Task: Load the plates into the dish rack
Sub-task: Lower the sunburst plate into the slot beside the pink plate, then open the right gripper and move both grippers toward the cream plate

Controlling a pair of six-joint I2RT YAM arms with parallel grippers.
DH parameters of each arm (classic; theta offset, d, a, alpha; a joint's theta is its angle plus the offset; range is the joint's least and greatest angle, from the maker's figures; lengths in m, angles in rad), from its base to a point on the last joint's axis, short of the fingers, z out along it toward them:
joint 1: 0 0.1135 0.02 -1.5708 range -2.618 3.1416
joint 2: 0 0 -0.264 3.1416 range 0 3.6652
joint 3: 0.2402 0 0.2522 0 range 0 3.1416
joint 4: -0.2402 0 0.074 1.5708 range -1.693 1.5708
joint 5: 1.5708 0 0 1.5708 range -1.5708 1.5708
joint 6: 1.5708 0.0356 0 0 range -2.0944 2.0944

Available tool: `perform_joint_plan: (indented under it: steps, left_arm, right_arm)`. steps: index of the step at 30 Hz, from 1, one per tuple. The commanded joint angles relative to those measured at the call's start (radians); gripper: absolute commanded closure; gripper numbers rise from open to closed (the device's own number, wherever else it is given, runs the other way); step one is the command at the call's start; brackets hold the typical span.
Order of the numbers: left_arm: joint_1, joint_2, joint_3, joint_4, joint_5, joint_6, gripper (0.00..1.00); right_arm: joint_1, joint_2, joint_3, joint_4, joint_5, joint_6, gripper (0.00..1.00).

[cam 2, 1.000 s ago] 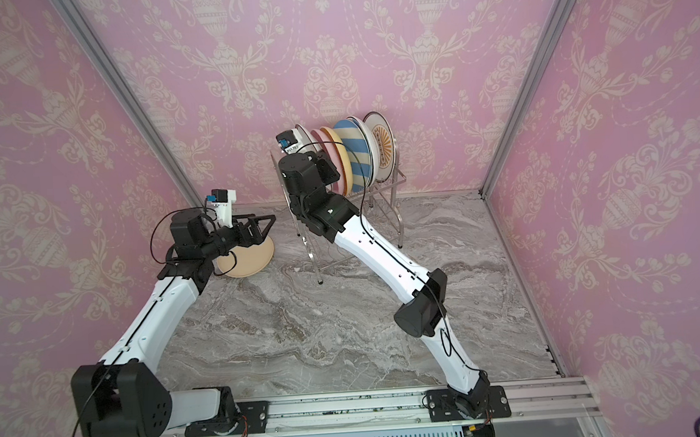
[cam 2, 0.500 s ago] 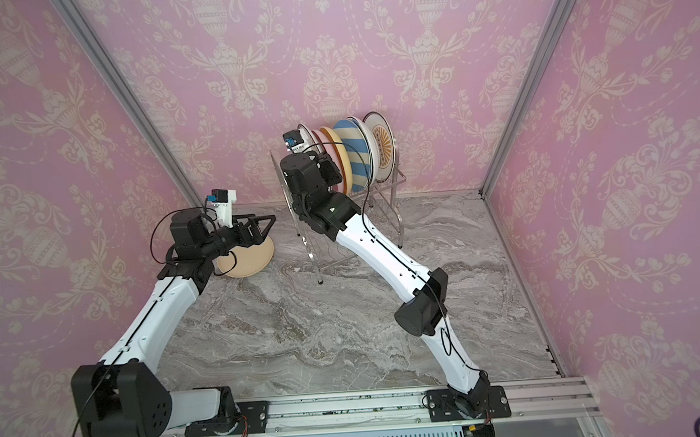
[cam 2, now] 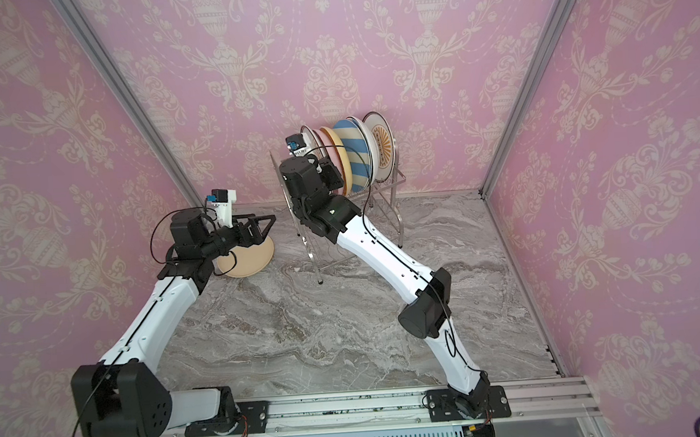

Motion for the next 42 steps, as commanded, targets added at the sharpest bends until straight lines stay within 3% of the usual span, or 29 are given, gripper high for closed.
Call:
perform_joint_plan:
  steps: [1,10,15,26,35,39,42]
  left_arm:
    - [0.005,-0.019,-0.010,0.002,0.017,0.016,0.01]
    - [0.005,-0.023,-0.010,0.002,0.014,0.014,0.01]
    - [0.005,-0.028,-0.008,-0.001,0.008,0.013,0.01]
    - [0.007,-0.037,0.000,-0.023,-0.037,0.015,0.01]
    - [0.034,-0.045,0.004,-0.013,-0.058,-0.014,0.01]
    - [0.059,-0.039,0.013,-0.021,-0.095,-0.048,0.01]
    - [0.082,-0.025,0.041,-0.059,-0.124,-0.067,0.01]
  right_arm:
    - [0.000,-0.043,-0.021,-0.016,0.009,-0.014,0.78]
    - [0.016,-0.064,-0.037,0.011,0.026,-0.051,0.74]
    - [0.028,-0.082,-0.040,0.048,0.045,-0.112,0.58]
    - [0.046,-0.132,-0.081,0.068,0.059,-0.130,0.44]
    - [0.077,-0.206,-0.135,0.152,0.085,-0.218,0.41]
    - [0.091,-0.298,-0.225,0.177,0.062,-0.189,0.35]
    - [0.094,-0.391,-0.308,0.136,0.000,-0.090,0.29]
